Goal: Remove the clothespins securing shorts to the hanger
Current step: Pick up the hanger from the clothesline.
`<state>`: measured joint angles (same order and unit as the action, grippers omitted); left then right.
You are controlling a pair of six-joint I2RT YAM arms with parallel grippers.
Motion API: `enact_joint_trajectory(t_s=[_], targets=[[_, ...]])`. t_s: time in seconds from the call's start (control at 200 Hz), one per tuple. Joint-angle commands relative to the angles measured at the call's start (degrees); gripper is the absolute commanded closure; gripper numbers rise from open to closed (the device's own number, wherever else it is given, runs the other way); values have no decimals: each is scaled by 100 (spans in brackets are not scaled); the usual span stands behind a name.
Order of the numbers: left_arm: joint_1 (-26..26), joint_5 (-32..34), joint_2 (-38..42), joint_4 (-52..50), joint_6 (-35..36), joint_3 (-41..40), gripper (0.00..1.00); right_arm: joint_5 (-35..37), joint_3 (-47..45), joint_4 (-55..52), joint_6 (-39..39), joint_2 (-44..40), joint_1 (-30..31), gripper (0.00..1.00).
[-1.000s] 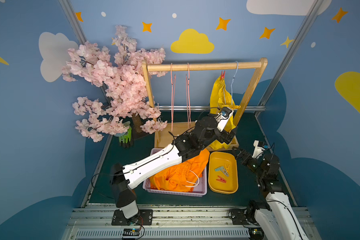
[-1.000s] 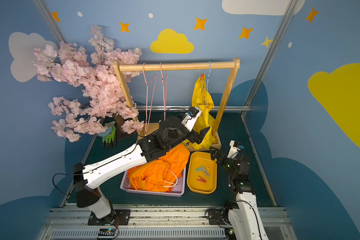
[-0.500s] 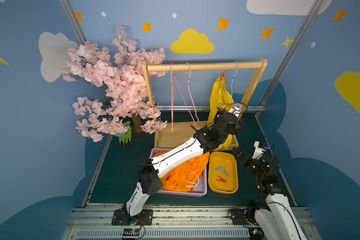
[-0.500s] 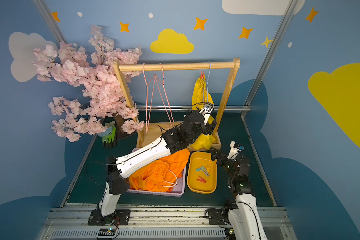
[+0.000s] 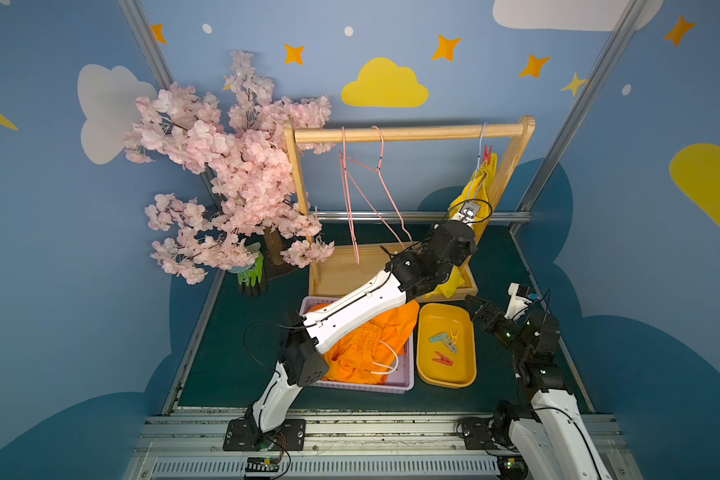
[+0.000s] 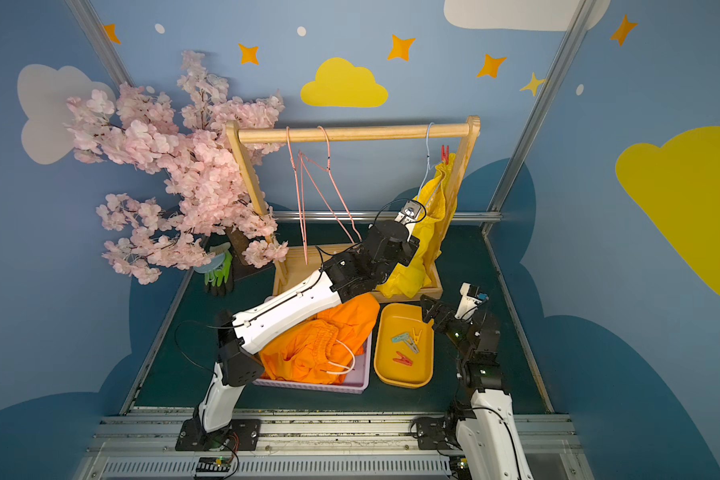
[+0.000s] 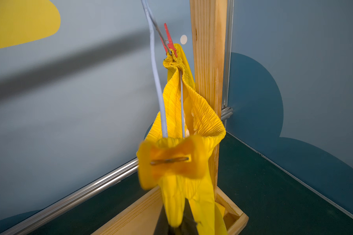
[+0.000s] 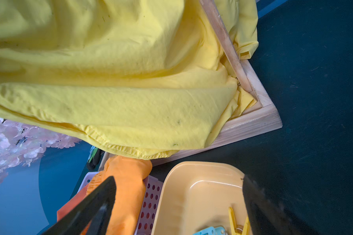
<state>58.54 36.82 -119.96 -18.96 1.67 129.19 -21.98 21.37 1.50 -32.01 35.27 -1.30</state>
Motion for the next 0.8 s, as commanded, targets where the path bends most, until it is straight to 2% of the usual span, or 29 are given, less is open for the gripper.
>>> enact_joint_trajectory(t_s=[0.0,0.105,0.37,0.481,0.616,0.796], targets=[[-62,-213,555,360,7,-196,97,-2,61,0,107,-72,47,4],[-233,-398,792,472,-54,-238,97,12,61,-1,116,-72,59,4],[-505,-455,1267,1053,345,-624,97,35,61,-26,125,-90,62,4],[-500,-672,1611,1405,478,-1303,97,61,51,-26,134,-98,64,4],[-432,-895,2207,2189,809,-2522,97,98,26,-19,138,-99,60,4],[-373,-1021,2808,2122,852,-3290,97,119,-1,34,142,-38,60,4]])
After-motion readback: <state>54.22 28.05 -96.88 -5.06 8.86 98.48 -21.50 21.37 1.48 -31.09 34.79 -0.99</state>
